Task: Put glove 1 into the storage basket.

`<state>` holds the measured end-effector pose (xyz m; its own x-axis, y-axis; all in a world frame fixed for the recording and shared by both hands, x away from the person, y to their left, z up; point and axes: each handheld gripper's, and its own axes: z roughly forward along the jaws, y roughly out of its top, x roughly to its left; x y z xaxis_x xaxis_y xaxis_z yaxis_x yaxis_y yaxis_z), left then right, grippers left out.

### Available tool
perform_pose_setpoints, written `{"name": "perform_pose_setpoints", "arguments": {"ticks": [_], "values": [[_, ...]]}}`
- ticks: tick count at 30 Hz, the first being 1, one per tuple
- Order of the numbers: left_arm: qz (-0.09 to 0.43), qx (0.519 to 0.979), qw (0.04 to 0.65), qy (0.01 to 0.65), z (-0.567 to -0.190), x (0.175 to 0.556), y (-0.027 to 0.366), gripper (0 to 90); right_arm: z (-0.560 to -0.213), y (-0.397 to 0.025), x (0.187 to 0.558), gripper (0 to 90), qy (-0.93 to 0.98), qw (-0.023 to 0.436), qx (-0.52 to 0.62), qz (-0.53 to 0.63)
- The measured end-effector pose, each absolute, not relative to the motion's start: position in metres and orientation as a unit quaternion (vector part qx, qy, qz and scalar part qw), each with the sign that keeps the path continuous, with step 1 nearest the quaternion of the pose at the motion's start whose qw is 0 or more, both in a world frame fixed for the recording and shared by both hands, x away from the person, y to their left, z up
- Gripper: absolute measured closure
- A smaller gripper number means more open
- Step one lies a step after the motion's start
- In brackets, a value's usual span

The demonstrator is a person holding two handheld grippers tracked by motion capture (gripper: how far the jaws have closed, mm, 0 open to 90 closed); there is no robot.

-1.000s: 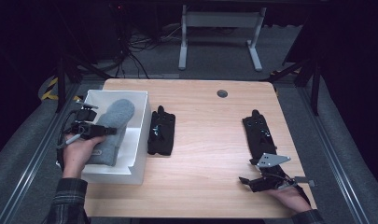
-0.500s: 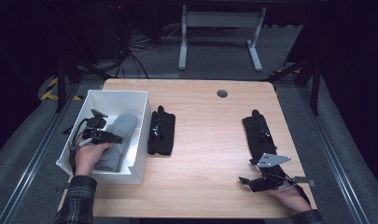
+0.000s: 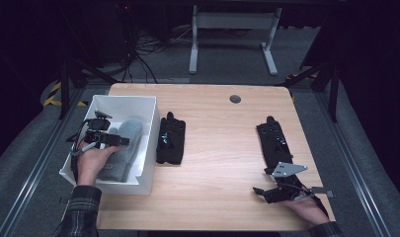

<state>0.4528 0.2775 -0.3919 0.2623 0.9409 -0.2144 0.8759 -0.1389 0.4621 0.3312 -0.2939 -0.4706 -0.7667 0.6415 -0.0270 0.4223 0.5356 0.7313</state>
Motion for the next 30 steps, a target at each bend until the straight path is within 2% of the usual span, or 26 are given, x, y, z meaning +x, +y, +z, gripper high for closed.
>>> {"name": "perform_pose_setpoints", "arguments": {"ticks": [15,30], "values": [[0.084,0.768,0.33,0.543,-0.333,0.435,0.254,16.5,-0.471,-0.294,0.331,15.9,0.864,0.148,0.308,0.371],[0.074,0.801,0.368,0.466,-0.306,0.411,0.207,15.7,-0.471,-0.294,0.331,16.0,0.863,0.148,0.309,0.37]]}}
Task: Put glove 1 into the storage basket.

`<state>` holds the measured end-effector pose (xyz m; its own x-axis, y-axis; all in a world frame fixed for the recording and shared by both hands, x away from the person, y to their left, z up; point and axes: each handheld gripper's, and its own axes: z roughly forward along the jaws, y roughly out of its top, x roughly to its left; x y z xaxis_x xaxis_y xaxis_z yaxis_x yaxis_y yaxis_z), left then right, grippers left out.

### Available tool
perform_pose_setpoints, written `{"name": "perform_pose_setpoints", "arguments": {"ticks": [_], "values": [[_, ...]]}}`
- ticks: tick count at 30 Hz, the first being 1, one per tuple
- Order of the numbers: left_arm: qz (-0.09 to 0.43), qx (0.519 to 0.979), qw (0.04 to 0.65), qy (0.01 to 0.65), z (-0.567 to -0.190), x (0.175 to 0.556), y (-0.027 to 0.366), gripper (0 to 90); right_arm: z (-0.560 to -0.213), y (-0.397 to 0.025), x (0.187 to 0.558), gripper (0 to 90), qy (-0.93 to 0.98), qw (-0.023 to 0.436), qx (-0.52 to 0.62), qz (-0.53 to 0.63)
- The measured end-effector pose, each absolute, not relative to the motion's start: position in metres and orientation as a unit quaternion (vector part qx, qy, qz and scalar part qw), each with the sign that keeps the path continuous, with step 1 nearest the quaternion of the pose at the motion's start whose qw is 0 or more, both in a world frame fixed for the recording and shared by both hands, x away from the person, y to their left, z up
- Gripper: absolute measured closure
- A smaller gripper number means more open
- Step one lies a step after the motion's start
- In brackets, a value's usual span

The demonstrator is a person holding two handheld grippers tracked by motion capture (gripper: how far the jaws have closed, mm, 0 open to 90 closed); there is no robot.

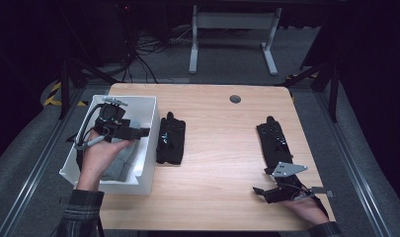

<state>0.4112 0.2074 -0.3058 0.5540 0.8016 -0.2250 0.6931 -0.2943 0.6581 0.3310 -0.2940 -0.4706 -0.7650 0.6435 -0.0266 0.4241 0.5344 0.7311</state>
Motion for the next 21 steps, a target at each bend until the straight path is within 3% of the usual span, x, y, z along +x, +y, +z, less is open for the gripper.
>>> {"name": "perform_pose_setpoints", "arguments": {"ticks": [21], "values": [[0.059,0.839,0.39,0.374,-0.332,0.366,0.108,13.5,-0.471,-0.294,0.331,15.6,0.863,0.149,0.311,0.369]]}}
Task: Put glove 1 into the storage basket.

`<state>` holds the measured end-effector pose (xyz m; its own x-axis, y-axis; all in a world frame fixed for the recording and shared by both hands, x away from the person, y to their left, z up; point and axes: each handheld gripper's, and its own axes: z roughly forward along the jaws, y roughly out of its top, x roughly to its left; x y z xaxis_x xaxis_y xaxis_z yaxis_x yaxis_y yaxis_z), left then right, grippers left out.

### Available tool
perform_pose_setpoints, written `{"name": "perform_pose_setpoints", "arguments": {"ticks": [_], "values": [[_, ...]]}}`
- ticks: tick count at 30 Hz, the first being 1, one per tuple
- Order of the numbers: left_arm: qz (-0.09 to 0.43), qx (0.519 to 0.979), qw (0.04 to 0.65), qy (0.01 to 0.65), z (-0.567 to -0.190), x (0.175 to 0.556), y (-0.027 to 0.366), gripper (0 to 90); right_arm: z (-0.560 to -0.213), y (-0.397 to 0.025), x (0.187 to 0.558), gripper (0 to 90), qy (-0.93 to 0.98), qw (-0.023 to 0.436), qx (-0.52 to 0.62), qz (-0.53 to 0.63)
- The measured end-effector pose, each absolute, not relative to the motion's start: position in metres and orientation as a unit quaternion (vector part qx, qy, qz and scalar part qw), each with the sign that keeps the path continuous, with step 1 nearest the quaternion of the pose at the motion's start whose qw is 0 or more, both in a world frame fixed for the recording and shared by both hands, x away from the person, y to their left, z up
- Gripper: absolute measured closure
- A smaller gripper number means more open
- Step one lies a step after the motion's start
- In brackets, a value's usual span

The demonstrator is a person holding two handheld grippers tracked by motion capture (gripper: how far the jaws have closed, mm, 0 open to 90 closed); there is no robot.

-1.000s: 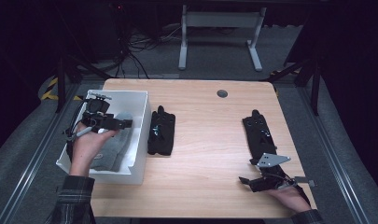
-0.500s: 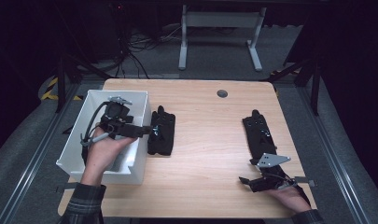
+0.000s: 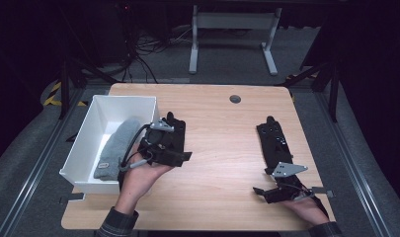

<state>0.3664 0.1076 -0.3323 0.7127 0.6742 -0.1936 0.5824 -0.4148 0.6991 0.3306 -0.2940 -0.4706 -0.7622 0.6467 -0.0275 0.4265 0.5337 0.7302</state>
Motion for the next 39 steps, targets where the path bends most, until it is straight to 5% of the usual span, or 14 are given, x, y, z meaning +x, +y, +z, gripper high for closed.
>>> {"name": "perform_pose_setpoints", "arguments": {"ticks": [13,24,39], "values": [[0.052,0.862,0.378,0.334,-0.363,0.345,0.07,13.6,-0.47,-0.293,0.331,14.6,0.862,0.152,0.317,0.366],[0.047,0.864,0.371,0.337,-0.404,0.342,0.073,13.7,-0.453,-0.295,0.335,25.1,0.863,0.163,0.32,0.355],[0.056,0.878,0.342,0.33,-0.452,0.335,0.081,10.9,-0.424,-0.327,0.382,90.0,0.816,0.212,0.393,0.366]]}}
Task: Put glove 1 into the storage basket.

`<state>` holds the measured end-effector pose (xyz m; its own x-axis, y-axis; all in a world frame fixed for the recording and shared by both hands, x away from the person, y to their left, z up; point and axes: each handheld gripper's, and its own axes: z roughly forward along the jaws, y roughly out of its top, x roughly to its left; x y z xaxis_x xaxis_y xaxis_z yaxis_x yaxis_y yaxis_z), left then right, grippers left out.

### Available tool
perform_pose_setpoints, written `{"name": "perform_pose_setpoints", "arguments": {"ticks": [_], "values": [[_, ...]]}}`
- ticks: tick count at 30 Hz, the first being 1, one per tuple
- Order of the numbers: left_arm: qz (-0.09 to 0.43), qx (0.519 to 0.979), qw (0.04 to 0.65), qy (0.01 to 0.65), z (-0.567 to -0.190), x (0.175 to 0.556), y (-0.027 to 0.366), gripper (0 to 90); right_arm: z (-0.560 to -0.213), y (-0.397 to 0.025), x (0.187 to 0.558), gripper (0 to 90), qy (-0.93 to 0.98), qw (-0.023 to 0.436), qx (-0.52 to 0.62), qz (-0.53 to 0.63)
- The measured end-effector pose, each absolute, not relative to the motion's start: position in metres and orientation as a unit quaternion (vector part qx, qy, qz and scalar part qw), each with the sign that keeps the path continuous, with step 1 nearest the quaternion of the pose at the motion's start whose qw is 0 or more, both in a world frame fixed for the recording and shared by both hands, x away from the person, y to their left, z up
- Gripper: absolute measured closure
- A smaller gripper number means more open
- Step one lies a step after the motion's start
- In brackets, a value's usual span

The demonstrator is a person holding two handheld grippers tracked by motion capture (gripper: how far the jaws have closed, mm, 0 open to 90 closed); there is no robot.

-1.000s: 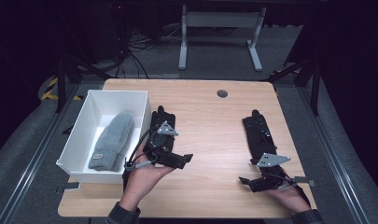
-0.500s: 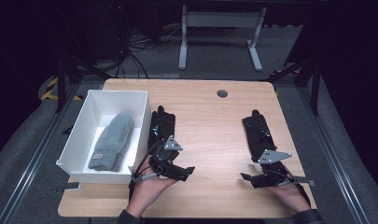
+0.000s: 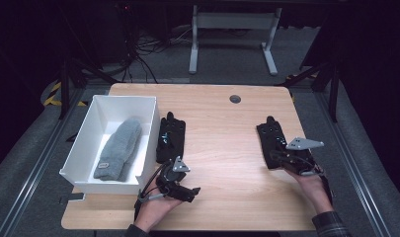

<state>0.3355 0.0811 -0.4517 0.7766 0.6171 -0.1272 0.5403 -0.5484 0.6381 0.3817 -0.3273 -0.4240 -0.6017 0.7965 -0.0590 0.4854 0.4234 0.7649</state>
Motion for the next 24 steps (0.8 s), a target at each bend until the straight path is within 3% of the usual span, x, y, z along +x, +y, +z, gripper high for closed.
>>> {"name": "perform_pose_setpoints", "arguments": {"ticks": [12,24], "values": [[0.086,0.898,0.298,0.311,-0.467,0.33,0.077,4.2,-0.433,-0.354,0.421,90.0,0.804,0.228,0.435,0.335],[0.1,0.887,0.355,0.277,-0.479,0.331,0.083,0.0,-0.448,-0.352,0.427,90.0,0.824,0.21,0.427,0.308]]}}
